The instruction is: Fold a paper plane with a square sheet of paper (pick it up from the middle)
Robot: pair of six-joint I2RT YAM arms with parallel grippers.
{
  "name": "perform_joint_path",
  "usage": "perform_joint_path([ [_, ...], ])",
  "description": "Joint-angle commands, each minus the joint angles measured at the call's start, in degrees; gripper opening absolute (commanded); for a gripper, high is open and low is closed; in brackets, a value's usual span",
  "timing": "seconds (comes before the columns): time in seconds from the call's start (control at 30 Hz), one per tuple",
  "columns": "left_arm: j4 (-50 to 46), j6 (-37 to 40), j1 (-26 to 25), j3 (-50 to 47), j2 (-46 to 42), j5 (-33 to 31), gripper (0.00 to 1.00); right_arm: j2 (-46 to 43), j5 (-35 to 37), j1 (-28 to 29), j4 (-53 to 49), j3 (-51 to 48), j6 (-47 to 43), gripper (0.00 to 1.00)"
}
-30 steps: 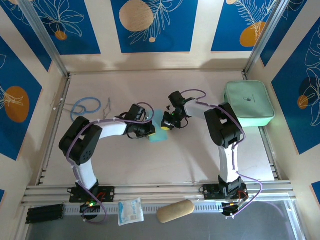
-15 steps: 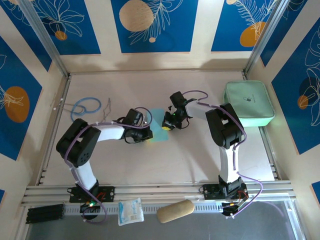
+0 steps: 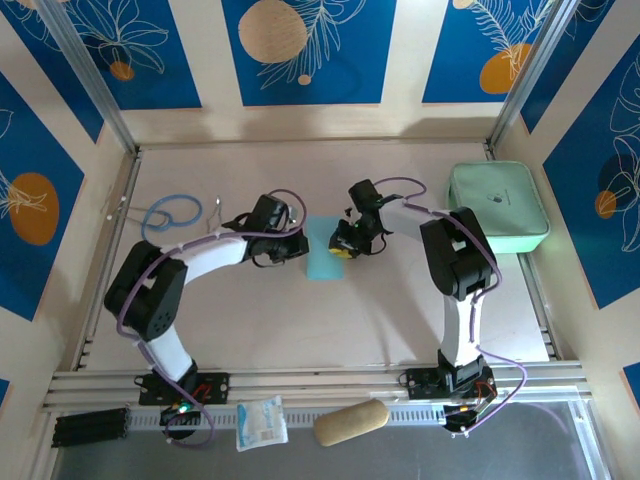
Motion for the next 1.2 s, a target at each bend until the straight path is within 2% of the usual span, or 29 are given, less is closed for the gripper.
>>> perform_joint_path([
  [0.0, 3.02, -3.06, 0.71, 2.62, 4.86, 1.35, 0.07, -5.72, -1.28, -0.76, 0.07, -1.55, 0.81, 0.31],
  [0.23, 4.62, -5.76, 0.71, 7.57, 10.59, 1.95, 0.09, -9.89, -1.34, -3.04, 1.49, -7.28, 1.44, 0.32],
  [0.43, 5.46, -8.50, 0.72, 8.42, 13.61, 1.74, 0.09, -10.01, -2.58, -3.24, 2.06, -9.97, 2.77, 0.34],
  [0.8, 2.02, -12.34, 0.72, 4.75, 14.53, -3.99, 0.08, -9.26, -5.12, -2.95, 3.16, -12.76, 4.56, 0.43],
  [1.17, 4.50, -14.56, 0.77, 1.89, 14.36, -2.48, 0.09, -6.21, -6.94, -1.16, 1.99, -11.01, 3.42, 0.43],
])
